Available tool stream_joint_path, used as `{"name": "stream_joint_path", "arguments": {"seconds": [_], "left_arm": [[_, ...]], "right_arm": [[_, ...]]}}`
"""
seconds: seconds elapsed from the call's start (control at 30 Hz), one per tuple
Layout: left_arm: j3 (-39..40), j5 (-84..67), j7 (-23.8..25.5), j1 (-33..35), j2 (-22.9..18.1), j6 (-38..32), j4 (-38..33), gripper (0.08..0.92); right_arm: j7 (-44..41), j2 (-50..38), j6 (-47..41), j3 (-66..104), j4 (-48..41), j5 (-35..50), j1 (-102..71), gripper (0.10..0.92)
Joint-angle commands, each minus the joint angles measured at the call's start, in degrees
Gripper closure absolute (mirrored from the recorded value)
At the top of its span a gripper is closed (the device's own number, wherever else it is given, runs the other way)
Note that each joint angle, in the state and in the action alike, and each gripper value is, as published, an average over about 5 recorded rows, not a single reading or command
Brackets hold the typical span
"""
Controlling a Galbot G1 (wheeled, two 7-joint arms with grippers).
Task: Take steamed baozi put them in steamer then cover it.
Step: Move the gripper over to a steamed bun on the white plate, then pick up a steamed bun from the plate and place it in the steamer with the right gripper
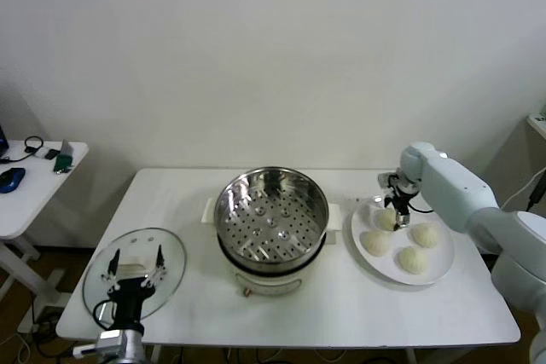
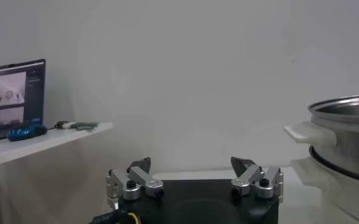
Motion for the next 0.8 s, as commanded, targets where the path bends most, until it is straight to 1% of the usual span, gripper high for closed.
{"name": "stream_joint_path", "arguments": {"seconds": [0.03,0.2,0.33,0.6,0.8], "left_arm": [[-0.22,-0.14,-0.04,0.19,-0.06,-0.09,-0.16,0.177],[-0.42,-0.36,-0.1,0.44,-0.04,-0.12,-0.41,0.177],[-0.49,-0.55,-0.1,0.81,-0.06,-0.29,-0.68,0.177],[-0.7,-1.49,-0.09,1.6,-0.12,-0.53,-1.43,0.177],[-0.69,-1.81,-0.06,2.14,-0.13,-0.59,-2.25,0.177]], "right_arm": [[-0.28,0.75,0.92,1.69,-1.18,-1.45,0.01,0.28],[-0.69,0.26,1.05,1.78,-0.28,-1.47,0.25,0.311],[-1.2,-1.4,1.11,-0.64,2.86,-0.43,1.9,0.319],[-2.42,-6.42,1.57,-14.58,16.58,7.8,13.55,0.317],[-3.07,-6.2,4.01,-27.62,26.16,15.45,27.41,0.313]]}}
